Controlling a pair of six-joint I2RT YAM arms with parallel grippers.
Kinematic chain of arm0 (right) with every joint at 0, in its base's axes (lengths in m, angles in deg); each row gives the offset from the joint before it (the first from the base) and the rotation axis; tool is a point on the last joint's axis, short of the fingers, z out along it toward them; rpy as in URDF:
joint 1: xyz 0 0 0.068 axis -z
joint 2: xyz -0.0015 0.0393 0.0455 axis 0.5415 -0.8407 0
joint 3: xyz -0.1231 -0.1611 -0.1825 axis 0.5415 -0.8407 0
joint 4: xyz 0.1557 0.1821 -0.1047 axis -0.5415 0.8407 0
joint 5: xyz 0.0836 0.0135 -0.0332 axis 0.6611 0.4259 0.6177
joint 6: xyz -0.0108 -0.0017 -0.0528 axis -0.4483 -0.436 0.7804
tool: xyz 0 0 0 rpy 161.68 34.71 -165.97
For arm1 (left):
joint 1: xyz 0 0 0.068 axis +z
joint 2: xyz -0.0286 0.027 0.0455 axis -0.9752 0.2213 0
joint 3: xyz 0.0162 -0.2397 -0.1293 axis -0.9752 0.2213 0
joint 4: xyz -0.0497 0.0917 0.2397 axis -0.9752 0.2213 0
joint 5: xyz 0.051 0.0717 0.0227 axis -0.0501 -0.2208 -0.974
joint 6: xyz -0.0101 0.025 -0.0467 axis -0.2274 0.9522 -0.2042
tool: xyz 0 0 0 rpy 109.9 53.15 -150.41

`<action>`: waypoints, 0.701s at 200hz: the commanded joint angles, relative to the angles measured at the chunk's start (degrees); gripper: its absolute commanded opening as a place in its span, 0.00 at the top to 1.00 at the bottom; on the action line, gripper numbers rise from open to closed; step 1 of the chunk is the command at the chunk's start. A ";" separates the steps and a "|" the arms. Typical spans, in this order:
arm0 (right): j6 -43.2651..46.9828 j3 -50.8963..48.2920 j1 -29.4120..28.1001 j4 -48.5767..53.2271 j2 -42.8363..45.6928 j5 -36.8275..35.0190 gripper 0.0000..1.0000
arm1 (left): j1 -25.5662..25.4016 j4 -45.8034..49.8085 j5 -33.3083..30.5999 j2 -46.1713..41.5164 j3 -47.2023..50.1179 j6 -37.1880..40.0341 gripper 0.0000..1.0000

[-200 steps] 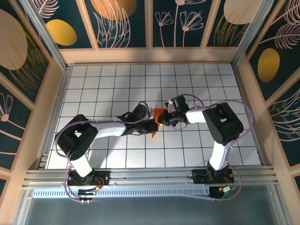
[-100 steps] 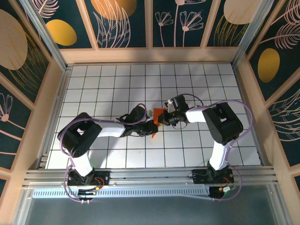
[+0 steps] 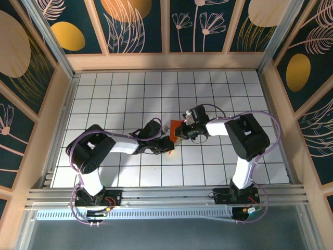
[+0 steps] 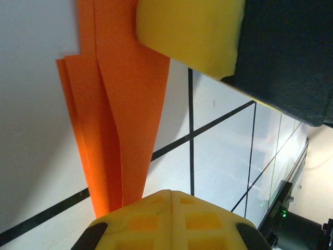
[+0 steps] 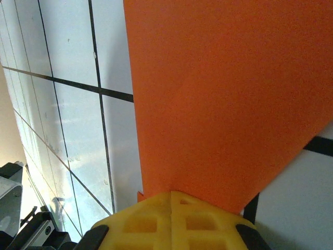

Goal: Fold a paper plane with a square sheet of paper (fold left side to right side)
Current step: Fold the wing for the fifth time at the center of the table.

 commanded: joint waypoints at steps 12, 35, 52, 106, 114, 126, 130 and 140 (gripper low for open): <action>2.34 -1.10 0.31 6.28 -3.78 -7.52 1.00 | 0.27 -0.54 0.51 0.58 1.21 -0.81 0.98; 2.49 -1.10 0.30 6.45 -3.83 -7.71 1.00 | 0.25 -0.44 0.45 0.27 1.65 -0.80 0.98; 2.58 -1.01 0.28 6.57 -3.94 -7.79 1.00 | 0.25 -0.18 0.47 0.06 2.00 -0.73 0.98; 2.67 -1.01 0.30 6.72 -4.24 -7.88 1.00 | 0.07 0.04 1.08 -0.80 3.62 -0.36 0.98; 2.76 -0.94 0.30 6.79 -4.34 -7.88 1.00 | 0.00 0.07 1.19 -0.99 3.88 -0.35 0.98; 2.87 -0.85 0.34 6.89 -4.32 -7.97 1.00 | -0.29 0.04 1.34 -1.30 4.28 -0.25 0.98; 2.85 -0.83 0.35 6.91 -4.41 -7.97 1.00 | -0.36 -0.04 1.39 -1.27 4.38 -0.19 0.98; 2.93 -0.79 0.31 6.94 -4.46 -8.05 1.00 | -0.61 -0.03 1.71 -1.40 4.47 -0.10 0.98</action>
